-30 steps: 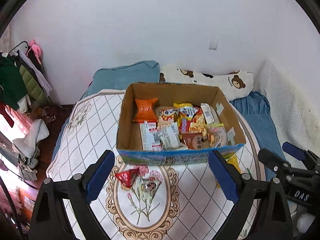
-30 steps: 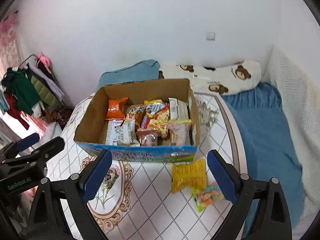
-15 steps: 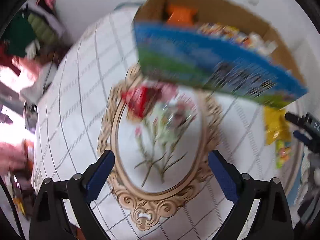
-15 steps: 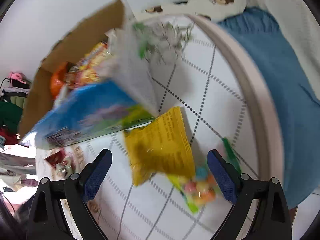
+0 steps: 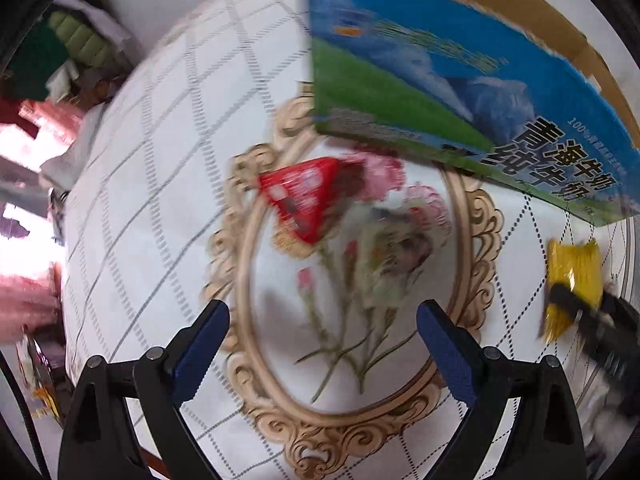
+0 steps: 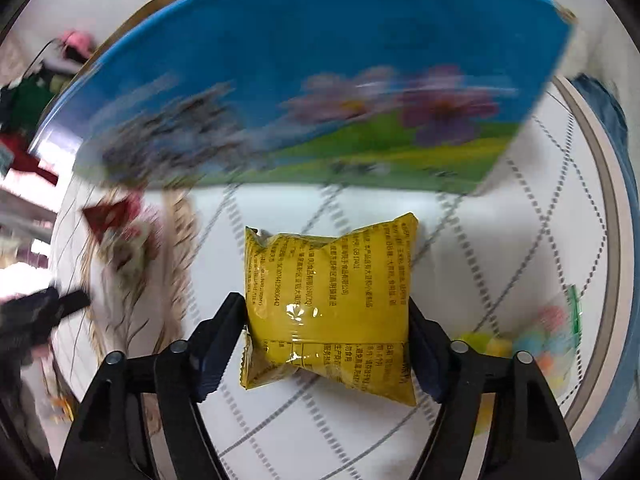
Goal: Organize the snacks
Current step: 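Grasp the green-white egg packet with the left tool while the right tool grasps the yellow packet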
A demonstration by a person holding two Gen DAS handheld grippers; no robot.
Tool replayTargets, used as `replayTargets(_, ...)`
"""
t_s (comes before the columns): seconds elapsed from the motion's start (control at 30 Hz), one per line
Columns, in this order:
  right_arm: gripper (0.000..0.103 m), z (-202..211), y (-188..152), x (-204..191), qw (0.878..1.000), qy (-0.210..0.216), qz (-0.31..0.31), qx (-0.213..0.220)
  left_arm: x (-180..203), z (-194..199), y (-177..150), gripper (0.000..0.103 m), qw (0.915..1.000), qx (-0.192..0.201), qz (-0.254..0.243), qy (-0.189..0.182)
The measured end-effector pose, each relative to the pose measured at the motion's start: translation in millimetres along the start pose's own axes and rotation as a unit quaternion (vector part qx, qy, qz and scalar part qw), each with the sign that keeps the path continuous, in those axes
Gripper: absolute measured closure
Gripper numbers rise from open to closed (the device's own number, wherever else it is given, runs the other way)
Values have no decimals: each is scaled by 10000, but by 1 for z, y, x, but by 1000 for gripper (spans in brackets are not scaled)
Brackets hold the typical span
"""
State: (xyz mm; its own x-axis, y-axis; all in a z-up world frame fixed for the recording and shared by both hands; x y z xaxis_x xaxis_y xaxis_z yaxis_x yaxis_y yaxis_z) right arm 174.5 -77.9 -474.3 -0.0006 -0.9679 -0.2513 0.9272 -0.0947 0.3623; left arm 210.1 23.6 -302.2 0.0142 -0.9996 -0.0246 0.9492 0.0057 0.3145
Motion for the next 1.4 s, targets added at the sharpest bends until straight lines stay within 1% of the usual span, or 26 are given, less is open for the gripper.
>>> replayTargets(0.1, 32, 6, -11, -8, 10000, 83, 19, 6, 23, -13, 5, 7, 9995, -177, -119, -251)
replayTargets(0.17, 32, 8, -20, -9, 9999, 117, -10, -21, 38, -23, 7, 7, 9989, -248, -301, -262)
replayTargets(0.23, 33, 10, -29, -8, 9999, 134, -43, -80, 47, -29, 8, 16, 9986, -245, -389, -267)
replayTargets(0.3, 34, 14, -38, -8, 9998, 140, -65, -85, 54, -34, 6, 55, 9981, -319, -444, -286)
replayTargets(0.33, 34, 14, -41, -10, 9998, 142, -63, -89, 55, -35, 4, 60, 9980, -341, -454, -289)
replayTargets(0.43, 34, 22, -44, -12, 9997, 192, -110, -82, 58, -31, -5, 60, 9976, -300, -526, -325)
replayTargets(0.5, 34, 27, -48, -15, 9997, 206, -93, -58, 59, -24, -21, 61, 9971, -333, -548, -415)
replayTargets(0.7, 34, 31, -70, -25, 9994, 287, -109, -150, 61, -6, -93, 61, 9926, -716, -577, -792)
replayTargets(0.8, 34, 32, -76, -28, 9996, 256, -70, -120, 60, -5, -110, 61, 9926, -706, -621, -768)
replayTargets(0.93, 35, 36, -75, -33, 9997, 249, -40, -9, 56, -3, -110, 61, 9932, -641, -559, -800)
replayTargets(1.03, 35, 42, -66, -38, 9996, 262, -1, 111, 60, 13, -101, 61, 9935, -459, -590, -859)
replayTargets(1.07, 35, 46, -62, -40, 9995, 269, 12, 179, 62, 20, -103, 61, 9934, -402, -590, -898)
replayTargets(1.17, 35, 59, -48, -44, 9988, 329, 0, 371, 70, 41, -84, 64, 9920, -219, -605, -1086)
replayTargets(1.23, 35, 67, -38, -46, 9981, 360, -4, 498, 78, 59, -73, 64, 9904, -71, -616, -1235)
replayTargets(1.3, 35, 72, -28, -49, 9975, 376, 23, 600, 87, 72, -65, 64, 9880, -11, -729, -1364)
replayTargets(1.33, 35, 73, -24, -48, 9973, 355, 31, 644, 91, 77, -61, 64, 9874, 45, -737, -1399)
replayTargets(1.4, 35, 72, -19, -46, 9972, 352, -16, 665, 88, 77, -52, 64, 9879, 131, -777, -1333)
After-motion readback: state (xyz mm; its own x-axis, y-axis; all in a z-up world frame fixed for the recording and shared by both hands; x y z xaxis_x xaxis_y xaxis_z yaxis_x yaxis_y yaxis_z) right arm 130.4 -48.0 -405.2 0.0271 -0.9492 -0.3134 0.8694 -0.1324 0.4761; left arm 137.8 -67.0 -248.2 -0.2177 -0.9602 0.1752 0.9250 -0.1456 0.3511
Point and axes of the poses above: each gripper's, at about its wrist camera, not at the fingertips, and z roughly against the way its jaws point, x to its right, y to its top, the point moved 10 cm from there along -z, roughly the way its jaws point, and after that the axes turned 8 degrees about x, right-handed, at the moved point
